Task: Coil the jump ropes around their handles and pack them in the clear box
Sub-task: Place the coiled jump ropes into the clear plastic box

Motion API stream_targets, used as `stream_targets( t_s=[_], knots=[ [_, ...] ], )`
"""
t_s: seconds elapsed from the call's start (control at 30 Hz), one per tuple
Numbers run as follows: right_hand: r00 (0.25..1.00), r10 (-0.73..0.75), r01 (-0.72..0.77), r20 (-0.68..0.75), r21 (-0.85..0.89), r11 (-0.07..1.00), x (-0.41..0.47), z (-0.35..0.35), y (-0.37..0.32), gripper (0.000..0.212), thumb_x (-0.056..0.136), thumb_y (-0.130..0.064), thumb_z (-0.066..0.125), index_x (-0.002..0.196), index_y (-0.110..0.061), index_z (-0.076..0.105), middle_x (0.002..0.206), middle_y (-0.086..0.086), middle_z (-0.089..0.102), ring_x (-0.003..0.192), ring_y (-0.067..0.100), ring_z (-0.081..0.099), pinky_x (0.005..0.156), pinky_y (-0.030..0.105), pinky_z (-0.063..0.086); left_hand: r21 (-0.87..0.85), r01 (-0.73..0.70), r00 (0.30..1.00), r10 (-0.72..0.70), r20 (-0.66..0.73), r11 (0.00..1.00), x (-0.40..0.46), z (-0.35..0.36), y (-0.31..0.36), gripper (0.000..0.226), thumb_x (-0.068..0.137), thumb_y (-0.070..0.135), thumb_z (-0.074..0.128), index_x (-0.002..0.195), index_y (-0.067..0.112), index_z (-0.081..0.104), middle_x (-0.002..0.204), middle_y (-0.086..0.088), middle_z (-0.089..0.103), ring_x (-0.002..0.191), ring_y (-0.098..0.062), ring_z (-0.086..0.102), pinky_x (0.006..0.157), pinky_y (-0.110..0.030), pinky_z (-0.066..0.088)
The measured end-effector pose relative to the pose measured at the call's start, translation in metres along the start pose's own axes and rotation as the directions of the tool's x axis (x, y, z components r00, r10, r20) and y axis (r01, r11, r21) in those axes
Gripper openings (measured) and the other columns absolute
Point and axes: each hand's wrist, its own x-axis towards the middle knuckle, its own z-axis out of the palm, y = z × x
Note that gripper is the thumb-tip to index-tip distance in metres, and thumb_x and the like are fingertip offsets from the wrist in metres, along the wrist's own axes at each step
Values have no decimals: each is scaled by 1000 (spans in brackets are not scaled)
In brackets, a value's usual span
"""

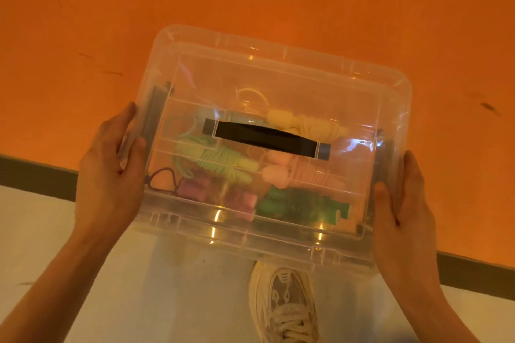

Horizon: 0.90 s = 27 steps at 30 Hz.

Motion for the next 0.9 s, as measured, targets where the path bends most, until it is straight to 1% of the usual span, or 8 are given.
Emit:
stream_targets(
  t_s=[0.17,0.3,0.4,0.53,0.6,0.7,0.8,0.9],
  knots=[
    [1000,6,-6,-1,5,1000,-6,-1,0,66,90,-39,31,152,-24,14,154,-6,28,132,11,36,105,26,30,1,-9,1000,9,-4,1000,-7,0,-4,44,101,17,45,145,22,39,139,3,49,103,5,51,84,-13,39],
    [1000,24,-24,-2,29,999,-9,-1,3,65,90,-41,31,152,-28,14,146,-15,31,120,0,34,100,22,29,-9,7,1000,-7,-8,1000,-12,0,-8,45,101,18,45,145,24,38,142,-1,48,121,-16,49,95,-33,40],
    [999,46,-46,7,47,998,-15,1,6,63,93,-40,35,151,-30,13,149,-14,30,121,-1,34,99,21,29,-32,22,1000,-21,13,999,-17,1,-11,47,101,15,45,146,25,36,140,-1,50,117,-15,50,92,-32,41],
    [997,83,-83,-4,49,995,-17,8,10,56,102,-24,39,152,-26,13,145,-18,27,116,-11,29,86,-7,21,-74,22,999,-20,31,997,-19,3,-15,48,101,19,45,144,36,32,139,11,46,120,-8,49,95,-30,40],
    [997,65,-63,-29,48,997,-17,10,11,59,99,-33,38,152,-27,13,142,-21,26,119,-9,29,92,-1,21,-97,49,999,-47,28,994,-17,3,-17,45,102,25,44,143,40,34,139,13,47,120,-8,50,95,-29,42],
    [998,48,-46,-42,61,997,-17,11,14,58,100,-32,37,152,-28,12,144,-22,25,124,-7,29,100,14,24,-200,144,989,-145,11,969,-14,6,-18,41,102,35,43,143,36,40,139,11,50,120,-2,52,89,-17,43],
    [998,55,-52,-43,66,996,-17,12,16,55,102,-21,36,152,-26,13,143,-21,25,119,-13,28,90,-5,20,-205,359,932,-360,35,911,-5,7,-19,55,97,50,46,146,30,35,147,4,42,129,-11,44,95,-27,38],
    [998,41,-37,-53,66,997,-17,14,16,54,102,-18,36,152,-21,15,143,-15,29,103,-24,36,79,-12,22,-103,618,782,-598,176,779,6,6,-15,75,87,68,43,144,18,40,141,-7,48,123,-26,49,91,-37,36]
  ],
)
